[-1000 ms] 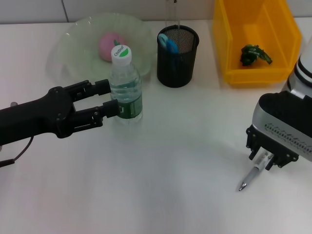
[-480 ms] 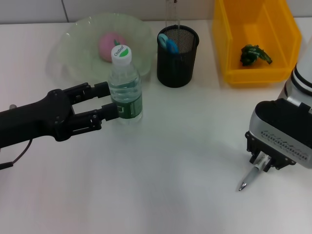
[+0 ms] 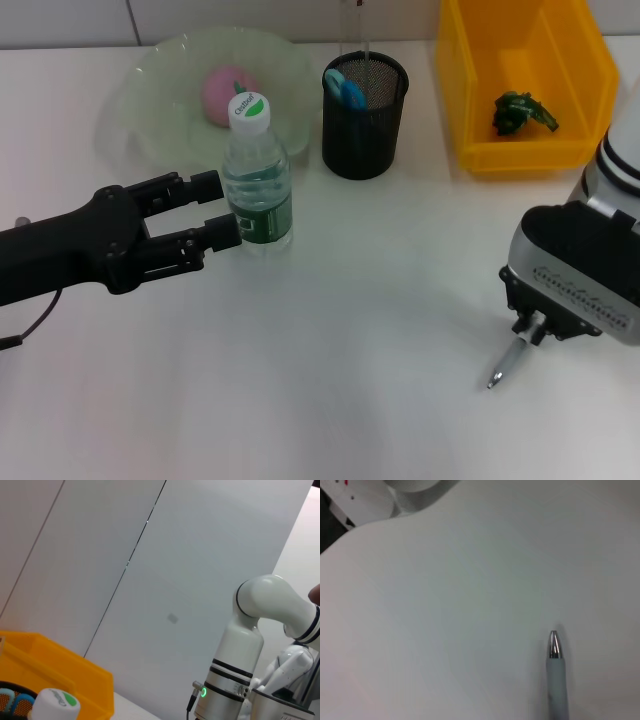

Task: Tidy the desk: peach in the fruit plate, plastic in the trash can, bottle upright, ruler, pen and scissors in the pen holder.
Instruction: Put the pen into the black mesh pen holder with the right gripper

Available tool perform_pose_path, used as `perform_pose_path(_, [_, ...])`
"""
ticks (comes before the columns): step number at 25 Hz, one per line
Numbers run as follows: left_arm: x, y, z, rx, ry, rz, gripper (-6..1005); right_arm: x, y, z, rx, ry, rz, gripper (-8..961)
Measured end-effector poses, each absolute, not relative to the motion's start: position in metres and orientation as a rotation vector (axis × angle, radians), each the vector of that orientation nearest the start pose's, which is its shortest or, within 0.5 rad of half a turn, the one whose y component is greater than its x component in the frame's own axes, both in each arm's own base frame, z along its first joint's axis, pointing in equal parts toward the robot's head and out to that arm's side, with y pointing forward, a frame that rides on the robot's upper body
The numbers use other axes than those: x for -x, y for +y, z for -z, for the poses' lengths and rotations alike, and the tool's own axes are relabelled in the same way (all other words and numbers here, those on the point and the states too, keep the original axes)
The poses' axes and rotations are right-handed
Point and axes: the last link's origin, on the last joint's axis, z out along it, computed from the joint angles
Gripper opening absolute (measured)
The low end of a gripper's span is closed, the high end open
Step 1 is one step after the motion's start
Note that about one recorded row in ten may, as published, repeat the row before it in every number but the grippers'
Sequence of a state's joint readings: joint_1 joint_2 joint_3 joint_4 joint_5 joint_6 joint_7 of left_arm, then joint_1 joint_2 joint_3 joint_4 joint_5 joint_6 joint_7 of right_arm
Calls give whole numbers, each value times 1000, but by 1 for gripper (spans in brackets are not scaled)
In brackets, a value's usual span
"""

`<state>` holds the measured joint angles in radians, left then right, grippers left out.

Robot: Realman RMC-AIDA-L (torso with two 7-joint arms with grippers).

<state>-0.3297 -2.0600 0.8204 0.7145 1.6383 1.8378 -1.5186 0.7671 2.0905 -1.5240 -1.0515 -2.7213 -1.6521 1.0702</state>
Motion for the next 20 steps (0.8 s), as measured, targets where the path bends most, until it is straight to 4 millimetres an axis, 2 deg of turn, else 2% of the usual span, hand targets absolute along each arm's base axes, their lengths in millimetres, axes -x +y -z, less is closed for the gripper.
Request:
perform_pose_path(5, [259, 269, -33, 2679, -762, 1212, 769, -180, 352, 20, 2924, -1296, 1024, 123])
perform_pose_path(6, [260, 268, -35, 2680, -754, 1212, 769, -169, 359, 10, 2864, -1277, 991, 121])
perform_pose_path(8, [260, 267, -36, 2684, -750, 1213, 769, -163, 362, 5, 2828, -1272, 980, 121])
perform_pose_path(9, [260, 267, -36, 2686, -748, 1214, 769, -150, 368, -3, 2754, -1276, 969, 121])
perform_pose_path(10, [260, 266, -37, 2689, -745, 1216, 769, -150, 368, -3, 2754, -1276, 969, 121])
perform_pose_path(13, [260, 265, -38, 2690, -735, 1220, 769, -133, 379, -13, 2625, -1292, 988, 120])
perform_pose_path(14, [260, 265, -39, 2691, -726, 1226, 769, -123, 389, -18, 2528, -1302, 1016, 120])
perform_pose_path(20, [259, 263, -38, 2695, -718, 1237, 769, -104, 412, -22, 2337, -1337, 1052, 121])
